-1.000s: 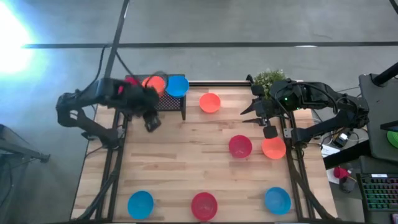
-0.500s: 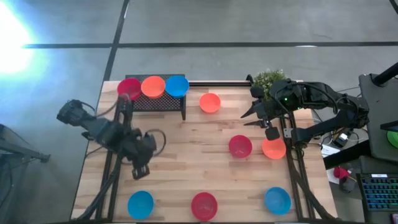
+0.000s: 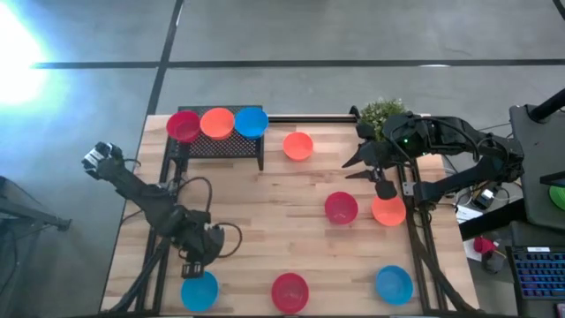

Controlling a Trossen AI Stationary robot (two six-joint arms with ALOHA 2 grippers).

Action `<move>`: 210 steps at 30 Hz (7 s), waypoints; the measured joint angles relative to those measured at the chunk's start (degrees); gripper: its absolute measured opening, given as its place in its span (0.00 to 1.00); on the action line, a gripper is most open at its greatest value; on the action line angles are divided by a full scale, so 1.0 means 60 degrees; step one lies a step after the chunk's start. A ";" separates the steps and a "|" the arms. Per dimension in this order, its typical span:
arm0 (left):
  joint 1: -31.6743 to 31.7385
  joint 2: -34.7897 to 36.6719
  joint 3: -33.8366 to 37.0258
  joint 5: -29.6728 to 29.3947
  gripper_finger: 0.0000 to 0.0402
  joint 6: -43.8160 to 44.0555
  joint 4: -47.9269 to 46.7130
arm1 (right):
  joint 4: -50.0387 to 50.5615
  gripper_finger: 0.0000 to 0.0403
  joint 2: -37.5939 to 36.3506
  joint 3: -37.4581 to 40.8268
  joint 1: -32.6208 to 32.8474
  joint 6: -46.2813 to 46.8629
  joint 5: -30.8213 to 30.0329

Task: Pick & Place Mini bowls
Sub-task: Stack the left blue bowl on top of the blue bowl on the shelf, then stack the top orange bowl on top of the orange bowl on the shelf

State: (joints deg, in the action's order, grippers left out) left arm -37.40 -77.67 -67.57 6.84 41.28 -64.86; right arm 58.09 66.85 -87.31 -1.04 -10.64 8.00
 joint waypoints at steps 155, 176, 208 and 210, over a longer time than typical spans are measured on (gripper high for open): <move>1.3597 -0.3799 -0.7129 -0.0974 0.03 -0.6477 -0.1858 | -0.0005 0.33 -0.0004 0.0000 0.0000 -0.0727 0.0143; 1.3622 -0.3789 -0.7429 -0.1160 0.29 -0.6397 -0.1861 | -0.0005 0.33 -0.0004 0.0000 -0.0002 -0.0724 0.0149; 1.3590 -0.3778 -0.7325 -0.1232 0.00 -0.6375 -0.1800 | -0.0005 0.33 -0.0004 0.0000 0.0000 -0.0727 0.0154; 1.3583 -0.3723 -0.7601 -0.1229 0.00 -0.6365 -0.1810 | -0.0005 0.33 -0.0004 0.0000 0.0000 -0.0726 0.0154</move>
State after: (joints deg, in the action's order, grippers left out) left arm 44.10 -100.01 -113.18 -0.54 3.09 -75.72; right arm 58.06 66.83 -87.31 -1.04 -14.99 8.93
